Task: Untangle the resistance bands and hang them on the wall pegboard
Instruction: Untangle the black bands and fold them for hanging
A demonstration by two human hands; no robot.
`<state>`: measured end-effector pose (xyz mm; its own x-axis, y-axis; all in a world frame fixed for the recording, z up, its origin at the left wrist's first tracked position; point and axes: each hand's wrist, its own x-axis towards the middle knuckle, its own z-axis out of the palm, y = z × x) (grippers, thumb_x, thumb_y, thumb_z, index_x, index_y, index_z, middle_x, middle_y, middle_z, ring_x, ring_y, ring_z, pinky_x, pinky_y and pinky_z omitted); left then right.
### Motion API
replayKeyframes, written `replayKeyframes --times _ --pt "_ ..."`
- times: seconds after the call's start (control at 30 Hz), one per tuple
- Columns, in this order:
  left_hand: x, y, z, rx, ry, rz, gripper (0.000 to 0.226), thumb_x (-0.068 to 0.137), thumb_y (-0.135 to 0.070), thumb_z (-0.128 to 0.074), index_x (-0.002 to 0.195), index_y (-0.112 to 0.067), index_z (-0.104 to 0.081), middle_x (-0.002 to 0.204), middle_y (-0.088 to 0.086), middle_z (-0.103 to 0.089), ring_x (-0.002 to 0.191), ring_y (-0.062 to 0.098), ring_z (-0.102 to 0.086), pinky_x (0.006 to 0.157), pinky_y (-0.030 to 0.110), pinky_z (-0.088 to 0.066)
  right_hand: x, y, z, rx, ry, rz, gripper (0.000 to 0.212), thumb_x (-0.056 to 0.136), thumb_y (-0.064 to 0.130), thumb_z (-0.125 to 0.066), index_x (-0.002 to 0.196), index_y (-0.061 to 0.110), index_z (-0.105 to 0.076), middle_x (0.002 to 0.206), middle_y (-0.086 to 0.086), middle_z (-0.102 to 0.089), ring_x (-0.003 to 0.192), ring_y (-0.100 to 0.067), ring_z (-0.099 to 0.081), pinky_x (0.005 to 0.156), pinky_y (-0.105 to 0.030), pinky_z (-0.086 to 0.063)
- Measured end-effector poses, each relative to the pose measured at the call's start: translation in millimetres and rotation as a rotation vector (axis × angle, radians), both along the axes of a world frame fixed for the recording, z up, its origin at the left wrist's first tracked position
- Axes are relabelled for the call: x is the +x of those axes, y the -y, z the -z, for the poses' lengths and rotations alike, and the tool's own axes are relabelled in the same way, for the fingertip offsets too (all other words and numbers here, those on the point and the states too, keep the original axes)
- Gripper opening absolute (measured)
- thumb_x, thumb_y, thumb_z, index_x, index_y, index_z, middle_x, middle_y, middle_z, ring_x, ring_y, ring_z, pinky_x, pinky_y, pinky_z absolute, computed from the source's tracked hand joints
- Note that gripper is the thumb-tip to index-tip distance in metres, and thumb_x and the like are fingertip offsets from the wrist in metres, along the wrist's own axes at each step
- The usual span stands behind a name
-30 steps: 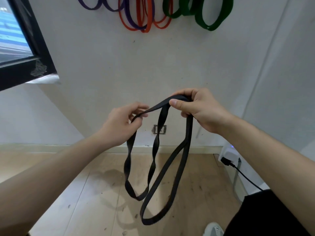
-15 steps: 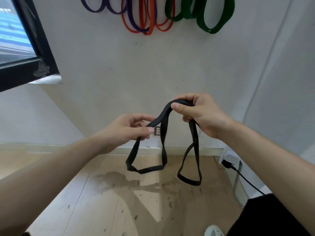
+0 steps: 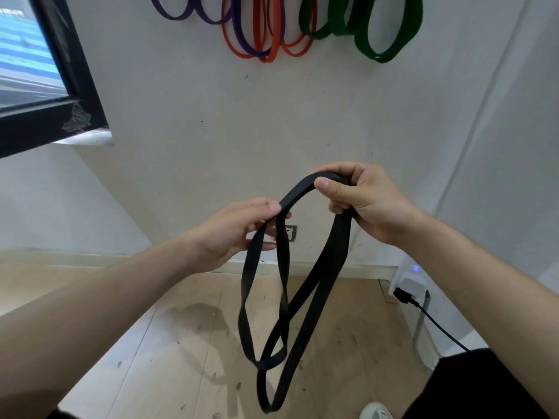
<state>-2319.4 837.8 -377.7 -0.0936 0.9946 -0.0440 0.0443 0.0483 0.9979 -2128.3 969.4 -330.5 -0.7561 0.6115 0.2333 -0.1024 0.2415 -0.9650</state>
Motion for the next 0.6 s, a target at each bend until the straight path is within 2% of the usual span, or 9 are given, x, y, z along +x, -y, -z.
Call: replayKeyframes --times 0.1,0.27,0.4,0.5,0.6 --pt "-3 2 -3 0.028 -0.055 0.032 0.028 0.088 -0.037 -0.058 0.106 -0.019 -0.072 0.087 -0.011 -0.064 0.09 0.008 -0.059 0.102 0.041 -0.046 4 -6 1 -0.001 0.01 -0.013 0.018 0.088 0.009 -0.064 0.104 0.0 -0.067 0.061 0.012 -0.054 0.051 -0.008 -0.037 0.055 -0.022 -0.036" --pt "-10 3 -5 0.044 -0.098 0.021 0.041 0.087 -0.033 -0.06 0.112 -0.002 -0.065 0.098 0.001 -0.062 0.096 0.013 -0.06 0.094 0.035 -0.043 10 -17 7 -0.009 0.073 -0.032 0.027 0.082 0.017 -0.068 0.105 0.004 -0.068 0.063 0.004 -0.052 0.055 -0.012 -0.043 0.062 -0.025 -0.041" --pt "-12 5 -6 0.057 -0.022 0.073 0.025 0.09 -0.026 -0.055 0.106 -0.013 -0.069 0.101 0.006 -0.072 0.102 0.023 -0.066 0.087 0.027 -0.047 17 -25 12 -0.022 0.165 -0.076 0.023 0.08 0.018 -0.07 0.101 0.01 -0.068 0.068 0.001 -0.062 0.066 -0.017 -0.056 0.071 -0.025 -0.05" --pt "-11 5 -8 0.092 -0.005 0.034 0.026 0.088 -0.025 -0.058 0.11 -0.015 -0.07 0.092 0.003 -0.072 0.09 0.018 -0.066 0.084 0.025 -0.05 21 -28 12 0.057 0.316 -0.147 0.02 0.082 0.016 -0.078 0.099 0.013 -0.068 0.081 -0.008 -0.072 0.082 -0.024 -0.07 0.081 -0.027 -0.054" --pt "-6 2 -12 0.116 0.036 0.011 0.036 0.085 -0.022 -0.064 0.121 -0.014 -0.061 0.087 0.006 -0.072 0.079 0.019 -0.065 0.074 0.022 -0.052 12 -14 9 0.108 0.408 -0.234 0.036 0.078 0.013 -0.082 0.109 0.01 -0.064 0.107 -0.022 -0.072 0.107 -0.04 -0.068 0.096 -0.039 -0.055"
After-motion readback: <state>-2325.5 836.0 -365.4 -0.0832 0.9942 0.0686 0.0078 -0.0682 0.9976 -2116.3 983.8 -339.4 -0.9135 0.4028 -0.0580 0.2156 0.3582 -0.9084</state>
